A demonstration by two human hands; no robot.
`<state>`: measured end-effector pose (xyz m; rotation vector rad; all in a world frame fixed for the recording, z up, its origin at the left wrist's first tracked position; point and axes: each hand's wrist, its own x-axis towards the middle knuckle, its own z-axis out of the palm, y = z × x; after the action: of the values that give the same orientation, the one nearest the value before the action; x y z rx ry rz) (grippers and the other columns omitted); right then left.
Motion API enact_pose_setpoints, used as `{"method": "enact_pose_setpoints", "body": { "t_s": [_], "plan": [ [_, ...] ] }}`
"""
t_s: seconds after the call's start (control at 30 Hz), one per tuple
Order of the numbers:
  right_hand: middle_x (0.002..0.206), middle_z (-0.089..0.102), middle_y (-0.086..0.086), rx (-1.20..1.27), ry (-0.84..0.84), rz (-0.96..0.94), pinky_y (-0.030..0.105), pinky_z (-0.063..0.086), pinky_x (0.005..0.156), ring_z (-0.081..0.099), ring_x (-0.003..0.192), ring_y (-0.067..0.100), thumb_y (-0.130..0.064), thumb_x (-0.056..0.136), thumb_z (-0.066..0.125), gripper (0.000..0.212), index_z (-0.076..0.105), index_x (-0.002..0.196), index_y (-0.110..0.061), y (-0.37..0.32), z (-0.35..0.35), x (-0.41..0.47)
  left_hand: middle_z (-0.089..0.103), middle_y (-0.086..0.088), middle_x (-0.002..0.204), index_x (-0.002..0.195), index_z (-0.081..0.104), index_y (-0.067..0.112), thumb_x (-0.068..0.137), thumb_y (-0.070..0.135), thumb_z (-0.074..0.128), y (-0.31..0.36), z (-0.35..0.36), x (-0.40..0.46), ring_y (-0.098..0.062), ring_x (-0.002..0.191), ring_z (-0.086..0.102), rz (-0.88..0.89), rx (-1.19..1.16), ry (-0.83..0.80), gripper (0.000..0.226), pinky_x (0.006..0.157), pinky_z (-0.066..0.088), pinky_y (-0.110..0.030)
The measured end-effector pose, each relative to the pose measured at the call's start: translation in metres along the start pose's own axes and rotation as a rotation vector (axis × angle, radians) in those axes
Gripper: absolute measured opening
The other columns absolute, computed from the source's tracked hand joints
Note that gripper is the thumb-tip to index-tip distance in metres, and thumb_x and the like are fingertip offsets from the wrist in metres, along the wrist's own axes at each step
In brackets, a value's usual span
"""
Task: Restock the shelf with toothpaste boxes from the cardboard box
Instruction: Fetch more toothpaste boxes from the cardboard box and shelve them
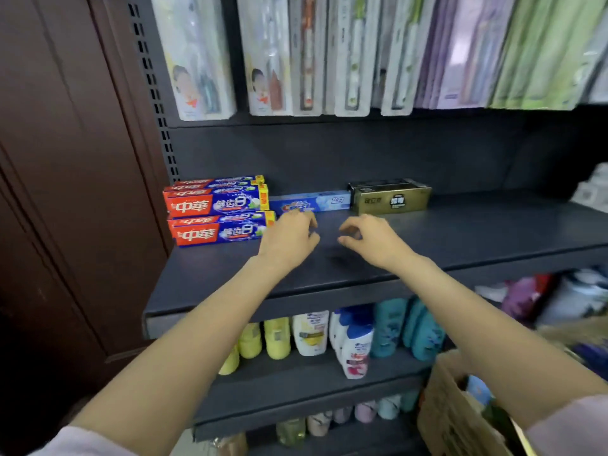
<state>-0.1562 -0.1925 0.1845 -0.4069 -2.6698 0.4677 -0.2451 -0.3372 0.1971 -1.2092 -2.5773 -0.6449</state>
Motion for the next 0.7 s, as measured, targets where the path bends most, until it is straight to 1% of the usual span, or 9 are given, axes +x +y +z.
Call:
{"method": "enact_pose_setpoints", "body": {
  "t_s": [0.1, 0.2, 0.27, 0.37, 0.47, 0.5, 0.57, 0.63, 0.7],
  "plan": [
    [0.108, 0.065, 0.01, -0.016, -0.005, 0.079, 0.029, 0.042, 0.084, 0.059, 0.102, 0.025, -0.024, 0.091, 0.057, 0.025, 0.065, 0.111, -0.011, 0.048, -0.033, -0.046, 0.066, -0.002, 0.109, 0.104, 0.065, 0.021, 0.086, 0.023, 0.053, 0.068, 0.024, -0.01, -0.025, 0.104, 0.06, 0.0, -0.123, -0.045, 0.022, 0.084, 0.049, -0.036],
    [0.107, 0.068, 0.011, -0.014, -0.005, 0.153, 0.029, 0.042, 0.082, 0.06, 0.103, 0.026, -0.019, 0.091, 0.056, 0.022, 0.066, 0.108, -0.01, 0.101, -0.066, -0.1, 0.067, -0.001, 0.106, 0.103, 0.065, 0.021, 0.088, 0.024, 0.052, 0.142, 0.056, -0.023, -0.025, 0.099, 0.06, 0.042, -0.181, -0.113, 0.02, 0.077, 0.047, -0.033],
    [0.103, 0.07, 0.011, -0.024, -0.011, 0.193, 0.028, 0.04, 0.08, 0.062, 0.101, 0.028, -0.017, 0.089, 0.057, 0.02, 0.068, 0.104, -0.009, 0.136, -0.08, -0.133, 0.068, -0.003, 0.103, 0.102, 0.065, 0.02, 0.089, 0.025, 0.052, 0.183, 0.082, -0.033, -0.026, 0.097, 0.061, 0.062, -0.208, -0.182, 0.019, 0.076, 0.048, -0.034],
    [0.106, 0.07, 0.013, -0.045, -0.105, 0.28, 0.031, 0.043, 0.084, 0.062, 0.103, 0.03, -0.016, 0.089, 0.056, 0.02, 0.069, 0.102, -0.01, 0.19, -0.084, -0.173, 0.068, -0.006, 0.103, 0.098, 0.065, 0.02, 0.087, 0.027, 0.053, 0.232, 0.127, -0.045, -0.029, 0.098, 0.061, 0.057, -0.195, -0.316, 0.018, 0.077, 0.048, -0.034],
    [0.106, 0.071, 0.013, -0.031, -0.198, 0.364, 0.038, 0.049, 0.089, 0.063, 0.104, 0.032, -0.014, 0.087, 0.054, 0.02, 0.07, 0.099, -0.013, 0.236, -0.077, -0.198, 0.066, -0.009, 0.103, 0.094, 0.067, 0.017, 0.086, 0.024, 0.052, 0.257, 0.172, -0.051, -0.031, 0.098, 0.061, 0.015, -0.192, -0.463, 0.018, 0.076, 0.048, -0.034],
    [0.107, 0.071, 0.013, -0.031, -0.22, 0.378, 0.039, 0.049, 0.09, 0.063, 0.104, 0.031, -0.013, 0.087, 0.053, 0.021, 0.07, 0.1, -0.013, 0.251, -0.075, -0.204, 0.066, -0.009, 0.103, 0.093, 0.067, 0.015, 0.087, 0.023, 0.052, 0.264, 0.188, -0.052, -0.031, 0.098, 0.061, 0.007, -0.189, -0.504, 0.018, 0.076, 0.048, -0.034],
    [0.108, 0.07, 0.014, -0.028, -0.267, 0.387, 0.038, 0.047, 0.091, 0.063, 0.105, 0.032, -0.01, 0.088, 0.052, 0.024, 0.069, 0.103, -0.01, 0.276, -0.064, -0.212, 0.067, -0.011, 0.106, 0.094, 0.066, 0.014, 0.089, 0.022, 0.051, 0.271, 0.216, -0.049, -0.031, 0.101, 0.061, -0.003, -0.171, -0.576, 0.018, 0.082, 0.049, -0.036],
    [0.106, 0.07, 0.014, -0.011, -0.322, 0.384, 0.037, 0.048, 0.089, 0.064, 0.102, 0.033, -0.01, 0.087, 0.052, 0.027, 0.066, 0.11, -0.01, 0.298, -0.047, -0.217, 0.065, -0.013, 0.112, 0.102, 0.066, 0.011, 0.09, 0.018, 0.048, 0.274, 0.243, -0.045, -0.032, 0.105, 0.06, -0.021, -0.133, -0.625, 0.022, 0.086, 0.048, -0.038],
    [0.108, 0.069, 0.013, 0.042, -0.357, 0.402, 0.037, 0.049, 0.089, 0.064, 0.103, 0.031, -0.016, 0.088, 0.056, 0.032, 0.061, 0.12, -0.013, 0.318, -0.027, -0.22, 0.062, -0.017, 0.119, 0.111, 0.063, 0.006, 0.091, 0.016, 0.046, 0.271, 0.271, -0.041, -0.035, 0.109, 0.058, -0.048, -0.097, -0.671, 0.028, 0.088, 0.047, -0.04]
  ]
}}
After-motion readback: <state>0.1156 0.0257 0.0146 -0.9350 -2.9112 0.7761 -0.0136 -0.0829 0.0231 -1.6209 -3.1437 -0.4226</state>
